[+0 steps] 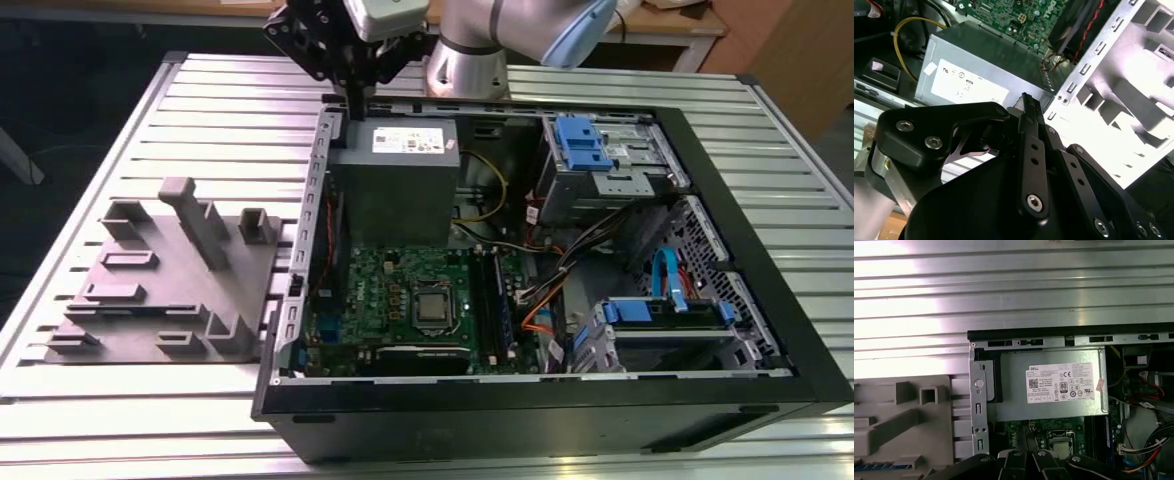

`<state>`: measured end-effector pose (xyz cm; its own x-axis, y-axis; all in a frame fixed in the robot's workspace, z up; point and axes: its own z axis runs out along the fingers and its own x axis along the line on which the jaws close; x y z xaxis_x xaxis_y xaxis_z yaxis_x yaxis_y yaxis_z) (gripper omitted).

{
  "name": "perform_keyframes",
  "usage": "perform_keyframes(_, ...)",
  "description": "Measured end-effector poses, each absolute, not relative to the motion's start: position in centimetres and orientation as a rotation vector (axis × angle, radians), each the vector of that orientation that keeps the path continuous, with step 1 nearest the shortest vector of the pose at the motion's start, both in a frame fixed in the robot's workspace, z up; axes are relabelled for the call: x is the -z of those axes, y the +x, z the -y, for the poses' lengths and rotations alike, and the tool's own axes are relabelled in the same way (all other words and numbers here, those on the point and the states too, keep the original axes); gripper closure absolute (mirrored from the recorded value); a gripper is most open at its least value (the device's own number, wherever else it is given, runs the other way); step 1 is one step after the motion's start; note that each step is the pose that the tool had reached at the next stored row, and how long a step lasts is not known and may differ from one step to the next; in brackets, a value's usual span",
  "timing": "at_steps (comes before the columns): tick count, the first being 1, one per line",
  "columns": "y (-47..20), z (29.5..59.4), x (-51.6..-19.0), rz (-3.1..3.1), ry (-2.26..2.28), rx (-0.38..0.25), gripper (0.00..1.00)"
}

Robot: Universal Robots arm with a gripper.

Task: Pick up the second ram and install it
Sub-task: 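Reach for the second ram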

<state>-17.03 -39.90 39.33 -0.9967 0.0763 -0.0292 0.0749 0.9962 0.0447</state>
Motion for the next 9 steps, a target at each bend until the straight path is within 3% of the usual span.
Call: perform_keyframes(9, -18.5, 39.9, -39.3, -3.105, 0.117, -0.068, 0.93)
